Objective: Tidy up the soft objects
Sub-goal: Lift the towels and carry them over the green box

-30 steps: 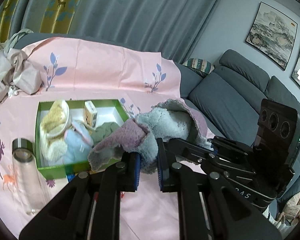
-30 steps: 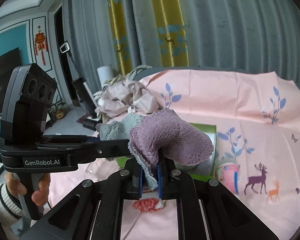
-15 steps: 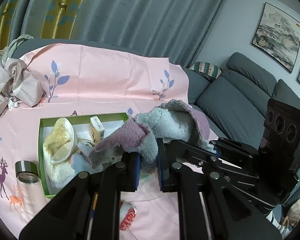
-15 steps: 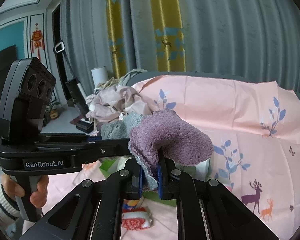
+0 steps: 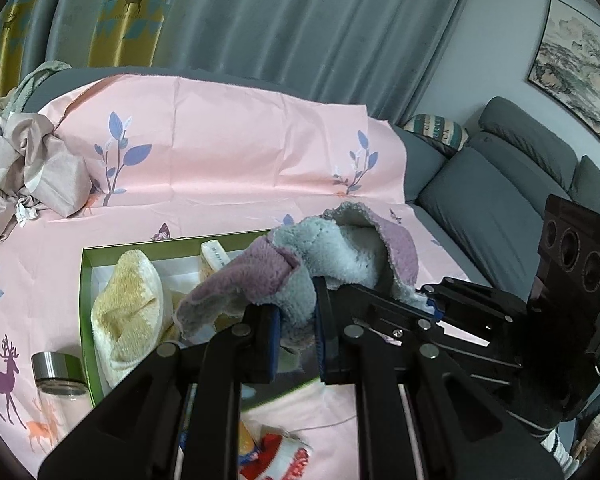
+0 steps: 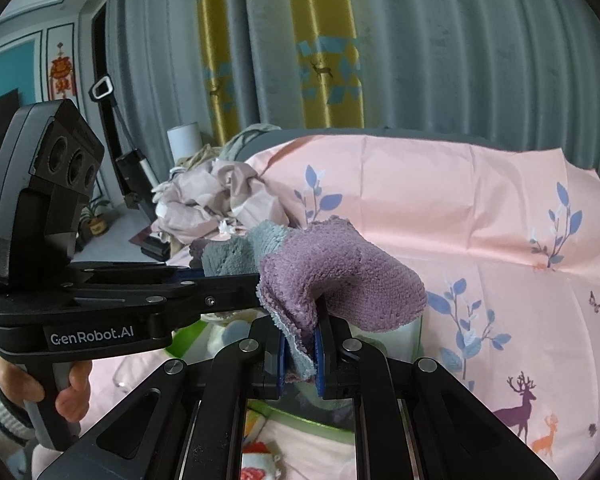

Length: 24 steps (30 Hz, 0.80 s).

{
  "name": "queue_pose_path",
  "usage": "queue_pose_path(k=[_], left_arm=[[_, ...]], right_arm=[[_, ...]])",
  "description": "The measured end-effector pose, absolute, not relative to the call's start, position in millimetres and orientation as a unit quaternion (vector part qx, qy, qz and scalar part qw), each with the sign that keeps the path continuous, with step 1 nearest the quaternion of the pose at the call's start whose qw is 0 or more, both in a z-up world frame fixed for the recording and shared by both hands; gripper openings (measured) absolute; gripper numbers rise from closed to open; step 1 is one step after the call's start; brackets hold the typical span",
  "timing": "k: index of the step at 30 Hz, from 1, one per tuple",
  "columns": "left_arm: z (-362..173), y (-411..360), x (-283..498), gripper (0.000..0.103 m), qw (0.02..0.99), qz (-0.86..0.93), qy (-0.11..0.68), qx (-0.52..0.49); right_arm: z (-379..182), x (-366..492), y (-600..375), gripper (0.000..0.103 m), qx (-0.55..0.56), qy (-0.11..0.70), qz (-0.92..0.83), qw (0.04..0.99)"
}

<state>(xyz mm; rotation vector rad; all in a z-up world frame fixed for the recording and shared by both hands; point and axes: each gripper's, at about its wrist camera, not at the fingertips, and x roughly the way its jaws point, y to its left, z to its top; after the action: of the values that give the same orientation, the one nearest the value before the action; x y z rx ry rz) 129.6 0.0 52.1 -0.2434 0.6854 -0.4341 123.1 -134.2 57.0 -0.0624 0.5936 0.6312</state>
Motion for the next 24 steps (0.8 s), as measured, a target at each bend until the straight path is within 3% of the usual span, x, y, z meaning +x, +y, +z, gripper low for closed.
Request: queue_pose_path(k=[24], left_arm=[[4,-12,178,0.012,0.900,-0.179,0.390,-0.077]], right_arm=[[7,172,-129,0.012,-0.020,0.344,0.294,0.891]])
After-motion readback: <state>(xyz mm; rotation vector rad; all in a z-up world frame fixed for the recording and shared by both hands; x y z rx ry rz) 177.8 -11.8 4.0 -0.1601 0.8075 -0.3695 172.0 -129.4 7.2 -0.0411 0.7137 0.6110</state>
